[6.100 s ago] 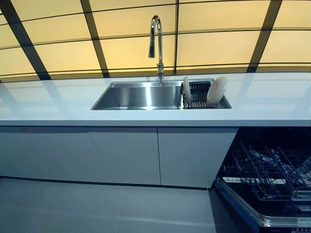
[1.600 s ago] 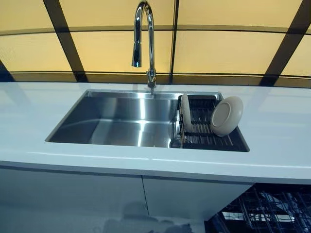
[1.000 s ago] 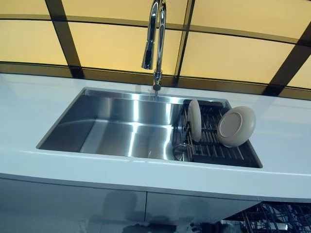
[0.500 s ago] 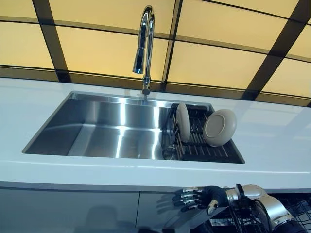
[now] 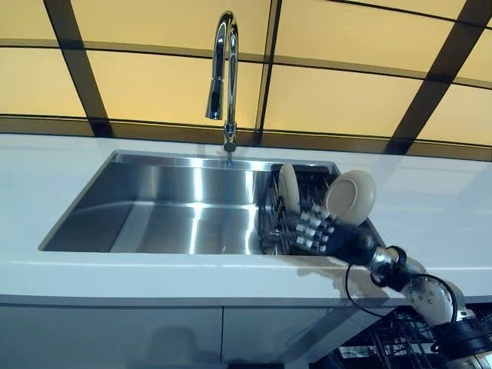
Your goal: Take plates into dishwasher
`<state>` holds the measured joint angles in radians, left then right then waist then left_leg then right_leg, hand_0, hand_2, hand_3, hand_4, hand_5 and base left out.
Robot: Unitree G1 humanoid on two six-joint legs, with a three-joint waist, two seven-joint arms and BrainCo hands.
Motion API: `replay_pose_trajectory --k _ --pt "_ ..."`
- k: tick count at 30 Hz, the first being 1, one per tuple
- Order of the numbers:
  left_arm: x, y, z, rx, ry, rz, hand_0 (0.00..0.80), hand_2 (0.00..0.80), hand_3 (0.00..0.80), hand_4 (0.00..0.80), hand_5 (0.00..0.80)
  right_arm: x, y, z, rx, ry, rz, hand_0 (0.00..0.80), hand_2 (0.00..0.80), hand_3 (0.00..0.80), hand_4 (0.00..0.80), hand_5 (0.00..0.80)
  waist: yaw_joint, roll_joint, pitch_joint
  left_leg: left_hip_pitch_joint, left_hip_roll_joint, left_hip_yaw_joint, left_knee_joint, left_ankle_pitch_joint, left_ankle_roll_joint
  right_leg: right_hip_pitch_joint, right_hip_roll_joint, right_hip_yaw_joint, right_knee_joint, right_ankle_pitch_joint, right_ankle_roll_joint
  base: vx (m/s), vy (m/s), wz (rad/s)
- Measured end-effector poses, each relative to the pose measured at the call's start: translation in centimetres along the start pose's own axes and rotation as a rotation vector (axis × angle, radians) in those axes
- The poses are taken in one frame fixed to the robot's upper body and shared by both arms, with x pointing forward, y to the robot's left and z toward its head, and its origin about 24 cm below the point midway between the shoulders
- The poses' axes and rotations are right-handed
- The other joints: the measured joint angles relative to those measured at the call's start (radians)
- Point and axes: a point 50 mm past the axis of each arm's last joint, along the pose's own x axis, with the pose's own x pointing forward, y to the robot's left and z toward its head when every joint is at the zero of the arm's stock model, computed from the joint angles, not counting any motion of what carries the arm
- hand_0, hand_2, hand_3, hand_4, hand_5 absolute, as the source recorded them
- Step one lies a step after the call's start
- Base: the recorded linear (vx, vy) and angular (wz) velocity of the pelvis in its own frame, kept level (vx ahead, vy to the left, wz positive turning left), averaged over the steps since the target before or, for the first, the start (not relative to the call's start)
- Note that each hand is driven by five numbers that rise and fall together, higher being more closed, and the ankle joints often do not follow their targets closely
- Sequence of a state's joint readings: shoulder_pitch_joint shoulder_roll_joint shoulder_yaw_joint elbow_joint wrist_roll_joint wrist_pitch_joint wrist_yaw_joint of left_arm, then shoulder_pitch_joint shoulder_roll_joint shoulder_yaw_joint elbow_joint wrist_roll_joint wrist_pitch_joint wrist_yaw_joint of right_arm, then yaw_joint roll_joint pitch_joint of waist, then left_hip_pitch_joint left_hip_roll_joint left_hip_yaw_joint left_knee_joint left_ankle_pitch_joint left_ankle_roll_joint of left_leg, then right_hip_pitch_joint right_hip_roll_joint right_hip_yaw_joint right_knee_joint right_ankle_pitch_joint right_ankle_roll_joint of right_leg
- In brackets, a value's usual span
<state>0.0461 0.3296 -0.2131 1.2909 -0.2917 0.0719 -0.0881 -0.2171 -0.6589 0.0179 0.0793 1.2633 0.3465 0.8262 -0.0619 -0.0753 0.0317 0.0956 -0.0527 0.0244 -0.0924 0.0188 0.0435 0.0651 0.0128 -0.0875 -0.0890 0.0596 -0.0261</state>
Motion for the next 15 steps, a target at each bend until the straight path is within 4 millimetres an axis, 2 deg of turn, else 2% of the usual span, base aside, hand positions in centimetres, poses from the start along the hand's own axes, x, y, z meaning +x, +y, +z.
replay_pose_trajectory --k 4,7,10,11,14,15 --pt "0.0 -0.4 -0.1 0.001 0.005 -0.008 0.000 0.000 0.000 0.000 0.000 -2.3 -2.7 4.4 -0.124 -0.187 -0.339 0.000 0.000 0.000 0.000 0.000 -0.002 0.002 -0.001 0.001 0.000 0.004 0.000 -0.002 0.002 -0.001 0.000 0.004 0.000 -0.002 0.002 0.010 0.002 -0.02" --pt "0.1 -0.5 -0.2 -0.001 0.008 -0.009 0.000 0.000 0.000 0.000 0.000 -4.2 -3.7 8.1 -0.213 -0.291 -0.552 0.000 0.000 0.000 0.000 0.000 -0.004 0.008 -0.001 0.002 0.001 0.015 0.000 -0.002 0.000 -0.002 0.002 0.015 0.000 -0.001 0.003 0.020 0.001 -0.10" --pt "0.1 -0.6 -0.3 -0.009 0.010 -0.013 0.000 0.000 0.000 0.000 0.000 -4.3 -3.3 11.3 -0.299 -0.358 -0.647 0.000 0.000 0.000 0.000 0.000 -0.008 0.015 0.000 0.013 0.003 0.025 0.000 -0.002 -0.001 -0.002 0.004 0.026 0.000 -0.001 0.002 0.022 0.002 -0.11" --pt "0.1 -0.6 -0.3 -0.010 0.009 -0.014 0.000 0.000 0.000 0.000 0.000 -4.2 -3.2 11.9 -0.311 -0.371 -0.656 0.000 0.000 0.000 0.000 0.000 -0.009 0.016 0.001 0.014 0.003 0.026 0.001 -0.002 -0.001 -0.001 0.005 0.027 0.000 0.000 0.002 0.025 -0.002 -0.08" --pt "0.1 -0.9 0.1 -0.009 0.000 -0.020 0.000 0.000 0.000 0.000 0.000 -3.5 -2.0 16.3 -0.405 -0.471 -0.737 0.000 0.000 0.000 0.000 0.000 -0.008 0.020 0.001 0.015 0.004 0.027 0.000 -0.002 -0.001 0.001 0.005 0.028 -0.001 -0.001 0.002 0.023 -0.005 -0.01" --pt "0.1 -0.9 0.1 -0.010 0.000 -0.020 0.000 0.000 0.000 0.000 0.000 -3.5 -1.8 16.7 -0.412 -0.487 -0.747 0.000 0.000 0.000 0.000 0.000 -0.007 0.020 0.001 0.016 0.004 0.027 0.000 -0.002 -0.001 0.001 0.005 0.028 -0.001 -0.001 0.002 0.032 -0.016 0.02"
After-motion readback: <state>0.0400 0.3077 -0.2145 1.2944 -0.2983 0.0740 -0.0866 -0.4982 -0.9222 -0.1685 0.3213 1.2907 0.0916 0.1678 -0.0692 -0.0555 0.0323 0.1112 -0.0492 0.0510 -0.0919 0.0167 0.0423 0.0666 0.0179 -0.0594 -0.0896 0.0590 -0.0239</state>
